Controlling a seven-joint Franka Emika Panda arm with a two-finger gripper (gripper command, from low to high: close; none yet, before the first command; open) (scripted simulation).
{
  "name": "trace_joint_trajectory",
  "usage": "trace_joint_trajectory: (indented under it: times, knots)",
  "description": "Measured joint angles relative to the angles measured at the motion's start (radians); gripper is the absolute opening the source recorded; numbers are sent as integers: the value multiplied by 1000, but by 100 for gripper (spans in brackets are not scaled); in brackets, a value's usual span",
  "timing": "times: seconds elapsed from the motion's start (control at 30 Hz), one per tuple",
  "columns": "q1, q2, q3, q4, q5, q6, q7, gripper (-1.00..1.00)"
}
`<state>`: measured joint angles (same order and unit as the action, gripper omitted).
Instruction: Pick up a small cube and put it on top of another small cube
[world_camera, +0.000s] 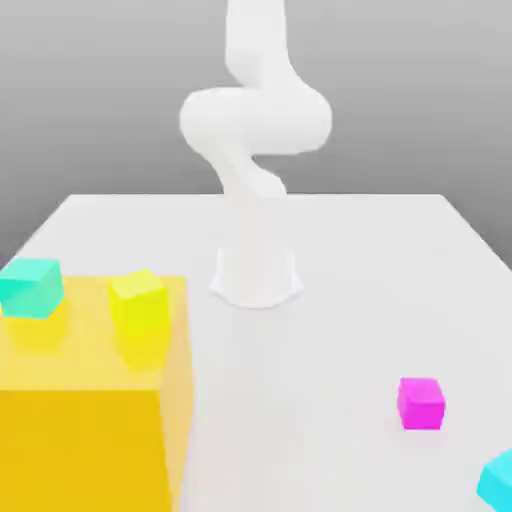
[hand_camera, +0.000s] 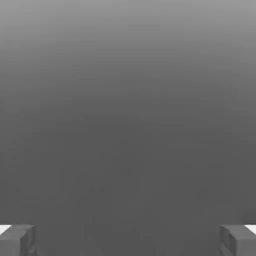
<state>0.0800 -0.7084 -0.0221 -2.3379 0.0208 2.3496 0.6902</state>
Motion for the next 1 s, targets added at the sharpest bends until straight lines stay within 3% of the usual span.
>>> trace_joint_trajectory:
  times: [0.27,0.5,0.63,0.73,0.93,0.97,1.0]
  knots:
    - [229,299,-33,-122,77,158,-364,0]
    - [368,553,3,-227,116,296,-656,0]
    - [440,695,42,-288,80,377,-782,0]
    - [477,799,48,-333,0,438,-836,0]
    - [496,1015,31,-312,-44,608,-839,0]
    - [496,1041,31,-307,-43,629,-838,-100]
    - [496,1041,31,-307,-43,629,-838,-100]
